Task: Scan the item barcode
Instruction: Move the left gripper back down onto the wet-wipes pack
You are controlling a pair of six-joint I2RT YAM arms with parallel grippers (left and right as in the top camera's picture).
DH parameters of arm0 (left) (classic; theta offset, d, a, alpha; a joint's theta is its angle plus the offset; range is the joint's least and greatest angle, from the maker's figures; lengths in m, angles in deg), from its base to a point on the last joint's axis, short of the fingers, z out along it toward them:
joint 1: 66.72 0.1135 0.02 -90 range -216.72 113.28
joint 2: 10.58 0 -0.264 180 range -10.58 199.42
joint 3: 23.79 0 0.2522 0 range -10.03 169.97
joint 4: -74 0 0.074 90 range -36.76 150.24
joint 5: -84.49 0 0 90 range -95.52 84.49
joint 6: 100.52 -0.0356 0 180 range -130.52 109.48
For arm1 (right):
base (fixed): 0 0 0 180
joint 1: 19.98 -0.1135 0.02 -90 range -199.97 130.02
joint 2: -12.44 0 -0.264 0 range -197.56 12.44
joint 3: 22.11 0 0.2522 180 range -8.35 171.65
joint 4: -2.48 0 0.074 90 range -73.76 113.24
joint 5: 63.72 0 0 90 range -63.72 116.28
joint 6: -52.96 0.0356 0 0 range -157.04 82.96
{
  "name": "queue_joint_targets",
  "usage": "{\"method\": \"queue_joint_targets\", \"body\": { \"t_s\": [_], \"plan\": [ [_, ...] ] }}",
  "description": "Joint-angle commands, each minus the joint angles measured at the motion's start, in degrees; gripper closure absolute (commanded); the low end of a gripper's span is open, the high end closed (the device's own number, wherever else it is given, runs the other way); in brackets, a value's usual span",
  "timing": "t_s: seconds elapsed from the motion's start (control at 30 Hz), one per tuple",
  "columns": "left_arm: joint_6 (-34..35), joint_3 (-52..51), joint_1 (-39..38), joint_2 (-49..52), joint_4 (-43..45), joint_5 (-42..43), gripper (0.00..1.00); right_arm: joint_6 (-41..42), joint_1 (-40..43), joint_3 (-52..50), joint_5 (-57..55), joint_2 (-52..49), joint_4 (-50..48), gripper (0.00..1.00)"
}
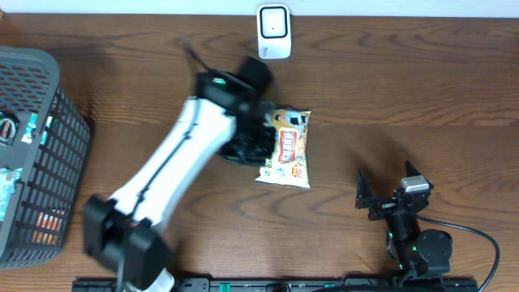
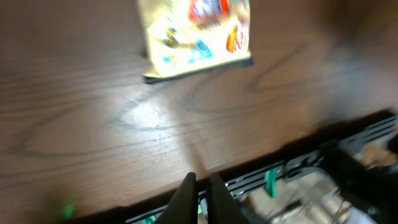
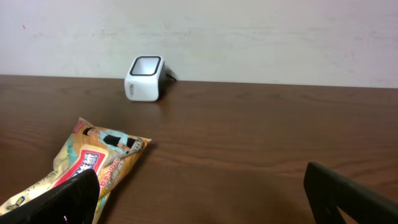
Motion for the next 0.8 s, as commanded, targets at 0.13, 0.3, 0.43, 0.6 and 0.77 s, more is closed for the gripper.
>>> {"method": "queue_joint_targets", "body": {
  "t_s": [0.13, 0.3, 0.43, 0.6, 0.77],
  "plan": [
    [5.53, -0.31, -7.17, 10.38, -1.05, -4.94, 0.92, -0.83, -0.24, -0.02, -0.04, 0.24, 0.24, 0.01],
    [8.83, -0.33, -10.47, 15.8, 0.42, -4.94, 0.93, -0.83, -0.24, -0.02, -0.04, 0.24, 0.24, 0.01],
    [9.11, -0.31, -12.39, 18.91, 3.21, -4.96, 0.93, -0.83, -0.24, -0.02, -0.04, 0.24, 0.24, 0.01],
    [11.93, -0.33, -12.59, 20.52, 5.07, -9.38, 0.92, -0.83, -0.24, -0.02, -0.04, 0.24, 0.24, 0.01],
    [12.5, -1.31, -12.59, 20.55, 6.56, -10.71, 0.93, -0.83, -0.24, -0.02, -0.04, 0.24, 0.24, 0.01]
  ]
}}
